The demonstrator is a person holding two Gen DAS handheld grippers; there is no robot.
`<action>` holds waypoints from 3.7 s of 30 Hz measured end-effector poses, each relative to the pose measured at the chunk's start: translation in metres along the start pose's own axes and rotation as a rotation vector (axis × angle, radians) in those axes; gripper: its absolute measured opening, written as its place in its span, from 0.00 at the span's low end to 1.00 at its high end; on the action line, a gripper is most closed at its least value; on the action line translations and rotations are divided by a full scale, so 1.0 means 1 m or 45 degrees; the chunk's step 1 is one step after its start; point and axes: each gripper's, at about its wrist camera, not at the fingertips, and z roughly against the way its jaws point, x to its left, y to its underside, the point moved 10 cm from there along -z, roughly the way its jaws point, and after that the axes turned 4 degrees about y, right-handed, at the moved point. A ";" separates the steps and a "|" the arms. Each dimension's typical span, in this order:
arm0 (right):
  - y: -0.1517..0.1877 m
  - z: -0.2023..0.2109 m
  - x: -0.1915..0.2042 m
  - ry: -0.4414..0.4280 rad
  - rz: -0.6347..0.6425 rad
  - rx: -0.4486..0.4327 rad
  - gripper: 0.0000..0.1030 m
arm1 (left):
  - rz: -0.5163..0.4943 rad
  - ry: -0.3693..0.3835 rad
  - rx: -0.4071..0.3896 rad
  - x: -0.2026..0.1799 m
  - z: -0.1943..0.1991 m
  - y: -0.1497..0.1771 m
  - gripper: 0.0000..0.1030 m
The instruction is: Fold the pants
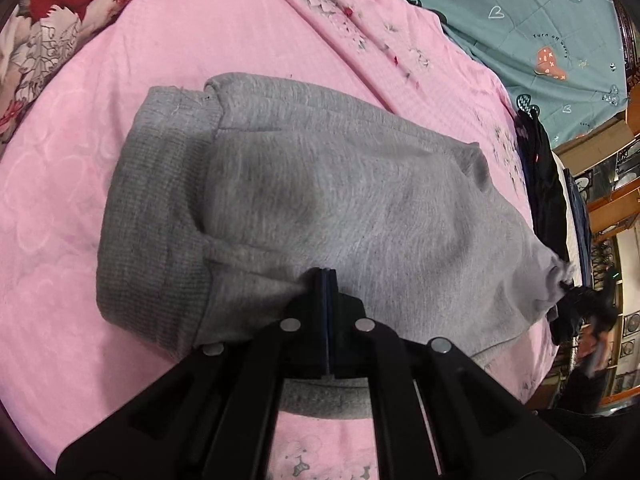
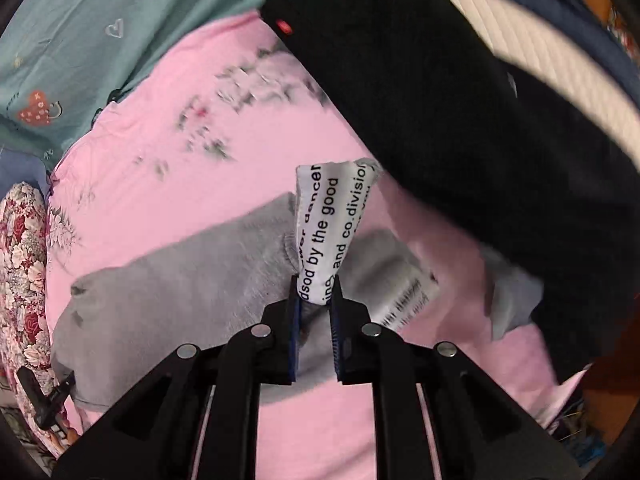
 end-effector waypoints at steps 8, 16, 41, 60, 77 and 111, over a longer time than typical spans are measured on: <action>0.030 -0.032 -0.025 -0.240 -0.143 -0.018 0.14 | 0.063 -0.081 -0.012 -0.001 -0.001 0.001 0.03; 0.029 0.020 -0.027 0.073 0.085 -0.194 0.52 | 0.022 -0.227 -0.094 -0.008 0.006 0.004 0.03; 0.076 0.013 0.182 -0.178 0.821 -0.141 0.51 | -0.317 -0.020 -0.038 -0.167 -0.076 0.055 0.21; 0.097 -0.090 0.434 -0.353 1.390 -0.054 0.19 | -0.280 0.077 -0.024 -0.161 -0.065 0.050 0.21; 0.042 -0.143 0.461 -0.329 1.331 -0.012 0.03 | -0.082 -0.204 -0.135 -0.076 -0.024 0.004 0.06; 0.113 -0.051 0.204 -0.183 0.823 0.183 0.17 | -0.256 -0.051 0.122 -0.187 -0.145 -0.097 0.04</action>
